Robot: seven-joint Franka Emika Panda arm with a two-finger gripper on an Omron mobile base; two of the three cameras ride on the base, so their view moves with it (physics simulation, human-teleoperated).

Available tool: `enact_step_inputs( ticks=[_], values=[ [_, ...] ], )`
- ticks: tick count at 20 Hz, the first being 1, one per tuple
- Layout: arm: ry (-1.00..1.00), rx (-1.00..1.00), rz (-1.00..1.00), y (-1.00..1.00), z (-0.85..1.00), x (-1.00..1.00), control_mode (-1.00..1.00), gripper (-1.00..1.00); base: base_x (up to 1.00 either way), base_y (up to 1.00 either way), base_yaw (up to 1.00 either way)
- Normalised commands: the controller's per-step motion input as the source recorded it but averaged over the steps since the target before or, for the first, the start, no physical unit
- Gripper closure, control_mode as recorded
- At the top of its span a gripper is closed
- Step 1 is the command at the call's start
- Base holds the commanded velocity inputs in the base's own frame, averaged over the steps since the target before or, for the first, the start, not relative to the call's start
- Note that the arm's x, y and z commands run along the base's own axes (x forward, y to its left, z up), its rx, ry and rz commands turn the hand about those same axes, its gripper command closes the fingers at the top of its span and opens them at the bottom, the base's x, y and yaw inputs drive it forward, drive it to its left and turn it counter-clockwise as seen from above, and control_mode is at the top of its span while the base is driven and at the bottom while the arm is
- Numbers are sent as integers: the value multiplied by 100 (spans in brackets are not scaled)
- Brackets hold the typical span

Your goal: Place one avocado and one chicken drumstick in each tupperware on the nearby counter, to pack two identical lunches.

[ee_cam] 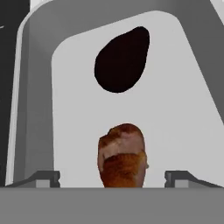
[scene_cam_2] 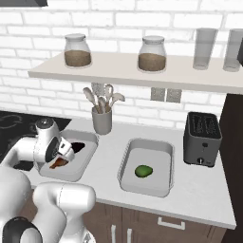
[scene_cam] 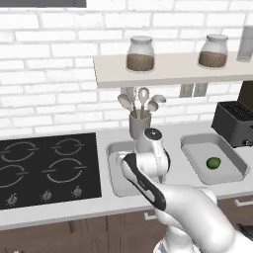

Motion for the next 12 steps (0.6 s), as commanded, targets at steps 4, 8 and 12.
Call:
enact_step_inputs(
  ticks=[4, 8, 12],
  values=[
    [1, 0, -8, 0, 90, -34, -100, -100, 0, 0, 0],
    [0, 0, -8, -24, 100, -90, -100, -100, 0, 0, 0],
    [0, 0, -2, -64, 73, -98, -100, -100, 0, 0, 0]
  ],
)
